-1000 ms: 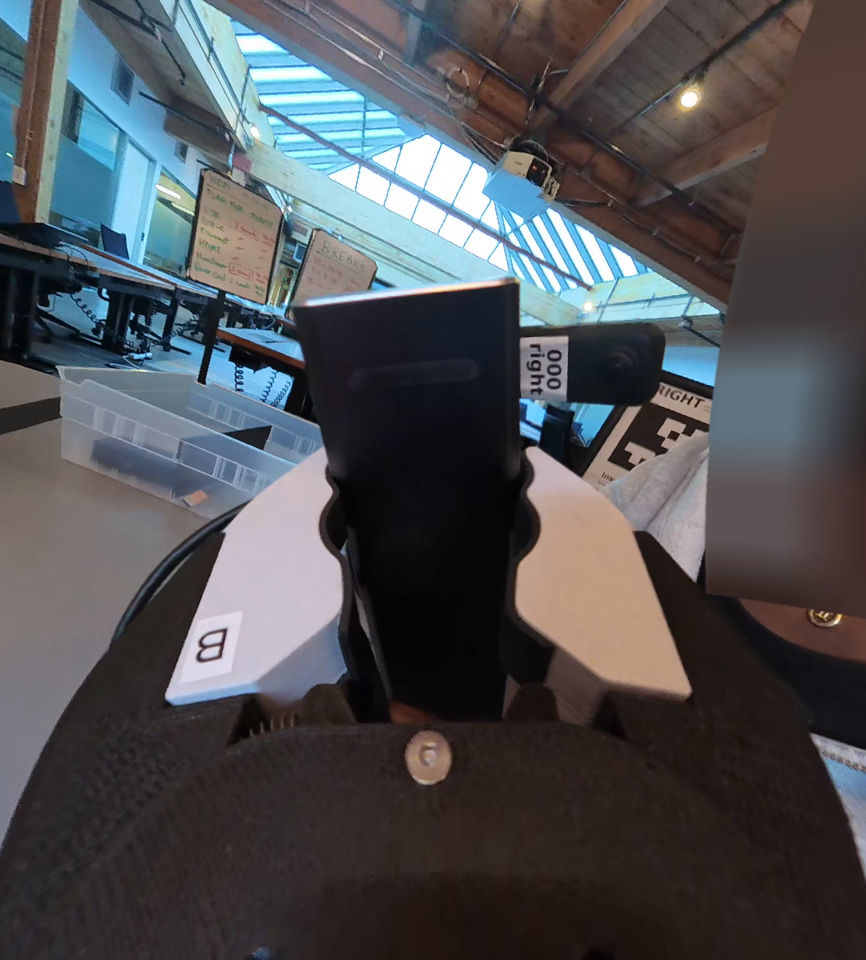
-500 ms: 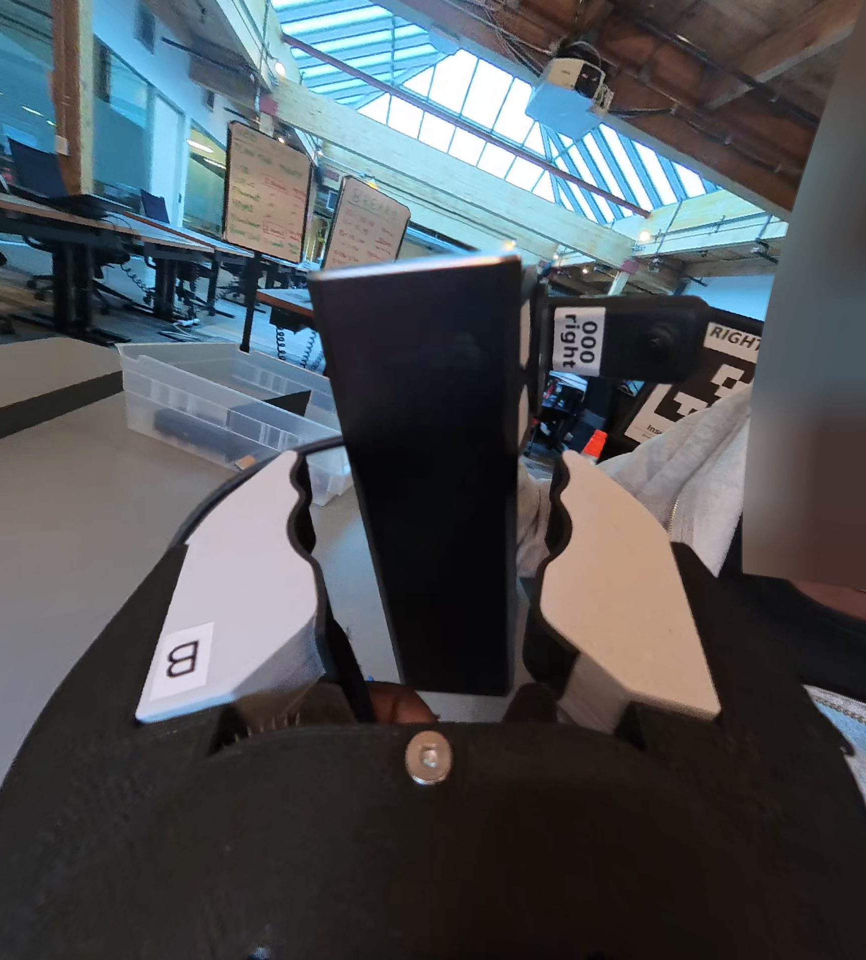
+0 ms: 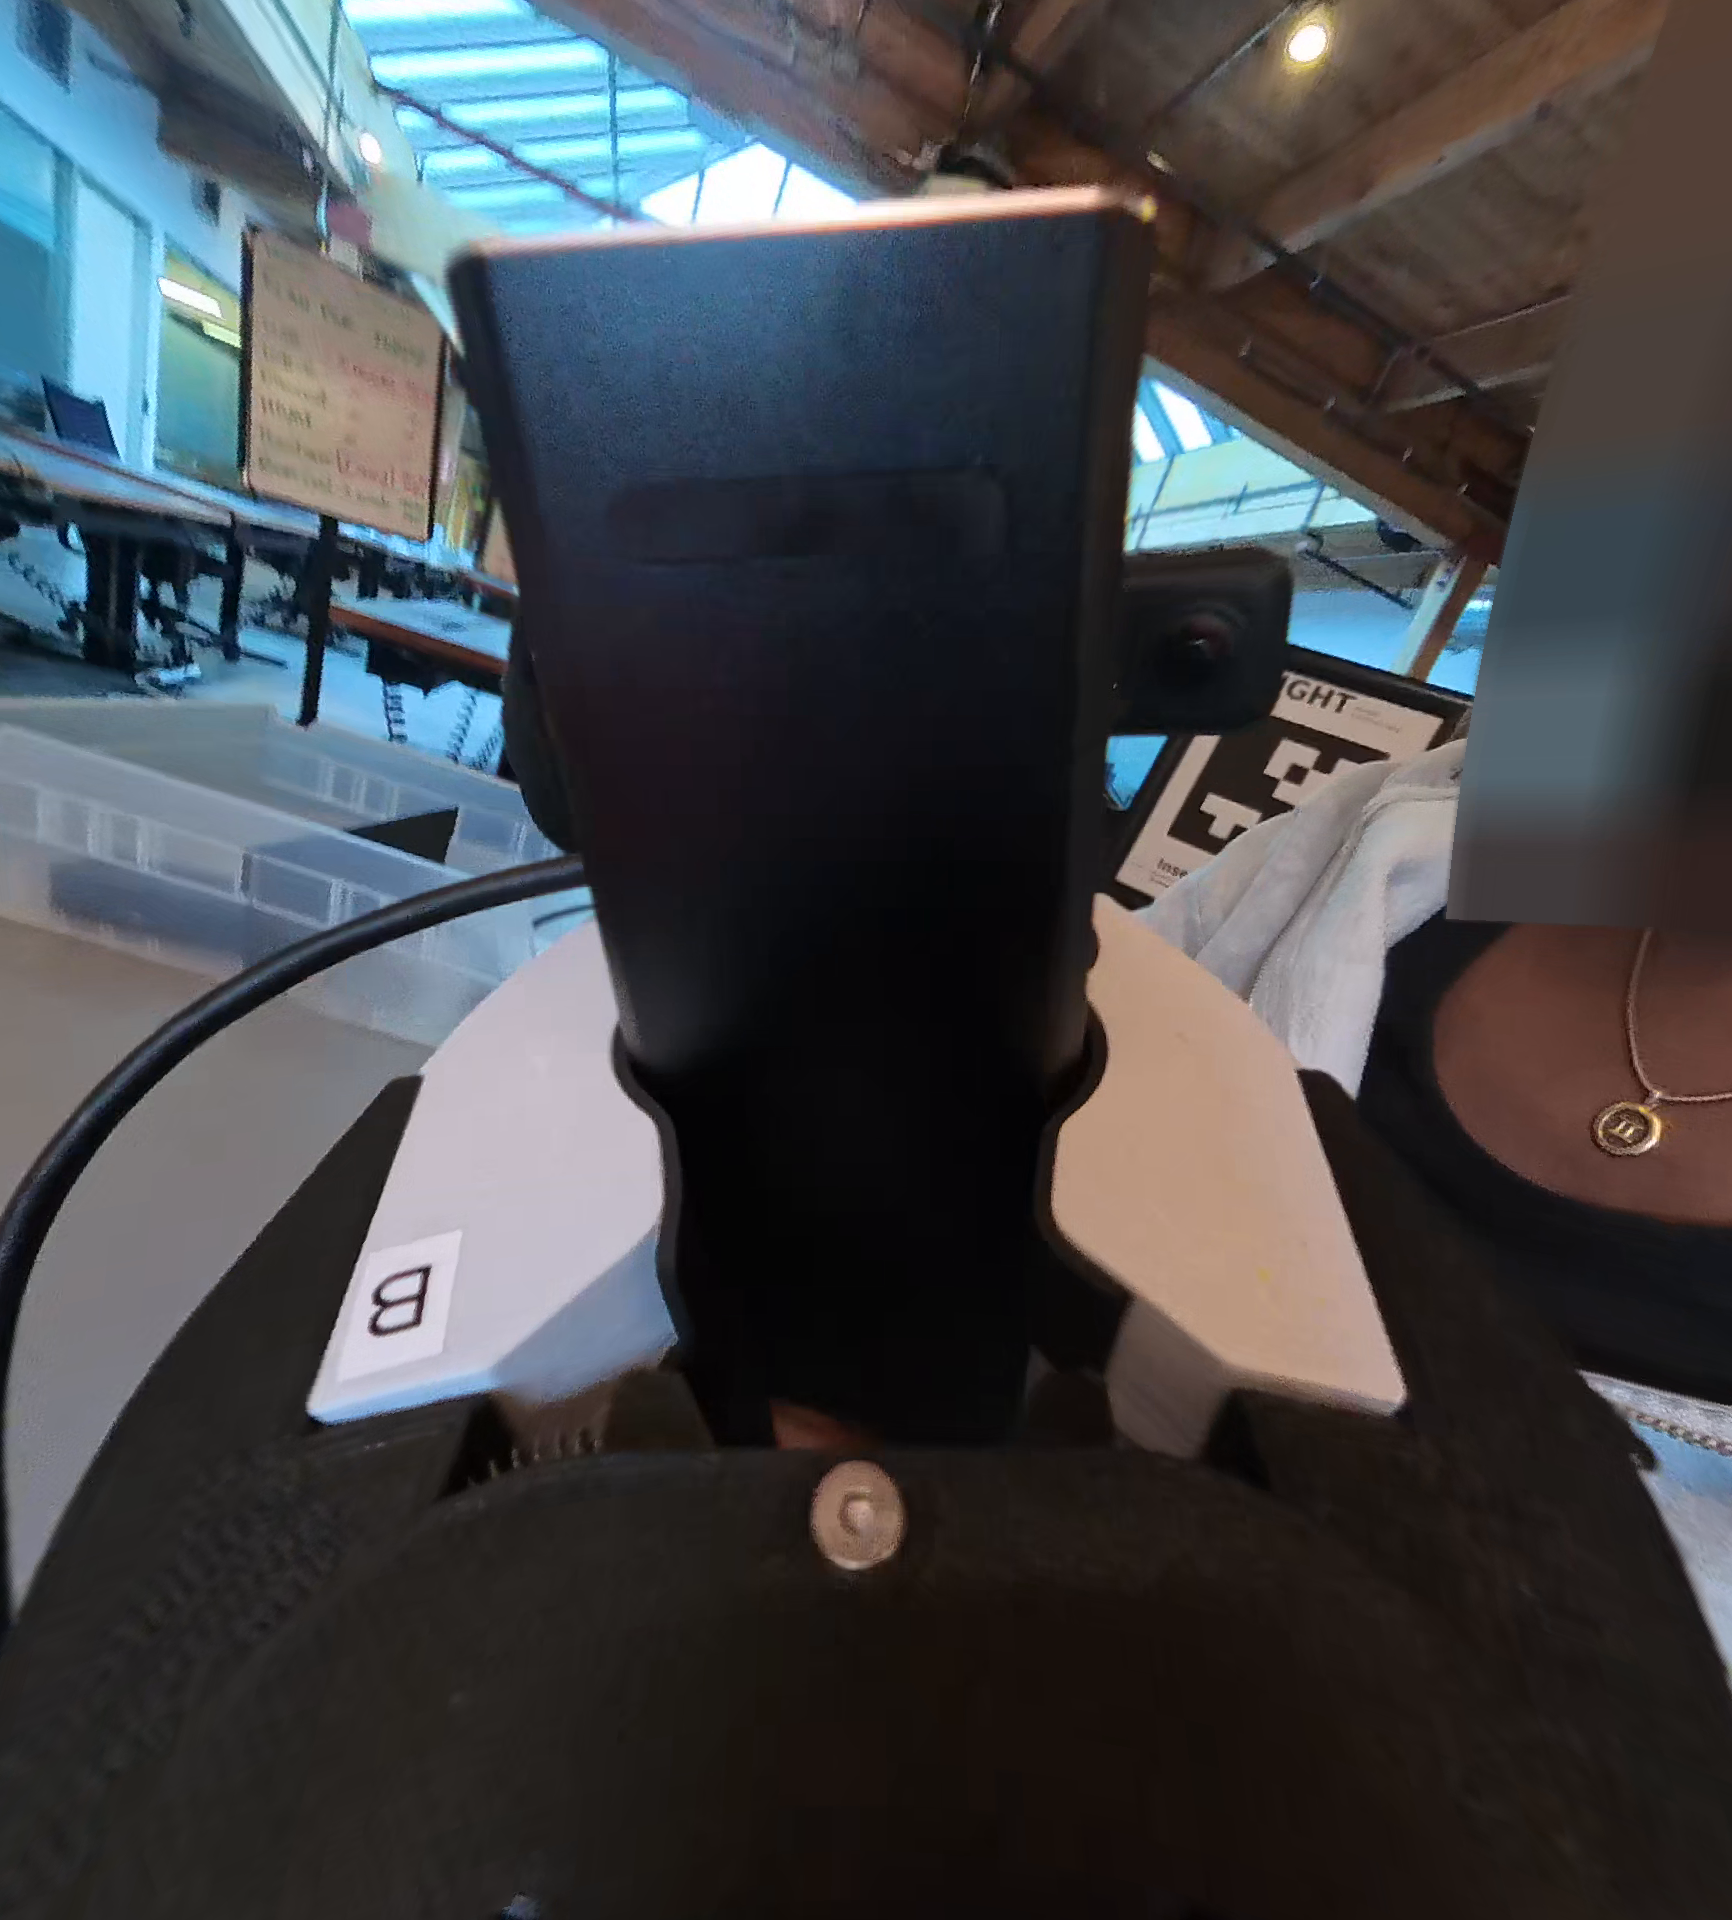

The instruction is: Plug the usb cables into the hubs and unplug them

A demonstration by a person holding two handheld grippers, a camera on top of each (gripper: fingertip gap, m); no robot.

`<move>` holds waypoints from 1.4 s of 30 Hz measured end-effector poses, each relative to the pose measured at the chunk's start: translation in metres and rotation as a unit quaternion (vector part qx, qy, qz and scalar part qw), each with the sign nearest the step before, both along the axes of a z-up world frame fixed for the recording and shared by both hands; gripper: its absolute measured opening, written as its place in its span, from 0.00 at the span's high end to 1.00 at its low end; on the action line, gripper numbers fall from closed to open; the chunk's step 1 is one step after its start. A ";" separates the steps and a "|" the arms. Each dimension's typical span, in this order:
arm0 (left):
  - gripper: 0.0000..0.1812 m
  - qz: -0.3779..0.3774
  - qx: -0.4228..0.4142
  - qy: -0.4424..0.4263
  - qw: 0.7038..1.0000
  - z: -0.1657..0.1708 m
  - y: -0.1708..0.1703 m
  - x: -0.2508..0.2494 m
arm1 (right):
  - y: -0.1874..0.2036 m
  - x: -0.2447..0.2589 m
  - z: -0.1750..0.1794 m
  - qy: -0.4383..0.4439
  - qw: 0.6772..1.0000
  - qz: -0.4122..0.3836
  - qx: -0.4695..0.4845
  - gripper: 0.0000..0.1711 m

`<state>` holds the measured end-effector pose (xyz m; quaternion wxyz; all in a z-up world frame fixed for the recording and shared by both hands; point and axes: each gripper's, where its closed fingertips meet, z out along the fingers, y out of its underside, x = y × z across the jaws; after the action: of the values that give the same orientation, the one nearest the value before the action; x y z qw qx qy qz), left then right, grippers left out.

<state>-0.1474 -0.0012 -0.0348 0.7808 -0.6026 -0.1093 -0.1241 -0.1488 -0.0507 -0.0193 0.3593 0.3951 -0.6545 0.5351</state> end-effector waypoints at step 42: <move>0.71 0.340 -0.219 0.109 0.908 -0.034 -0.038 -0.074 | -0.034 -0.019 -0.006 0.130 0.979 -0.152 -0.032 0.95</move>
<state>-0.2219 -0.0390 -0.0688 0.6310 -0.6944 -0.2465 0.2426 -0.1678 -0.0846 -0.0252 0.5309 0.3452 -0.6370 0.4395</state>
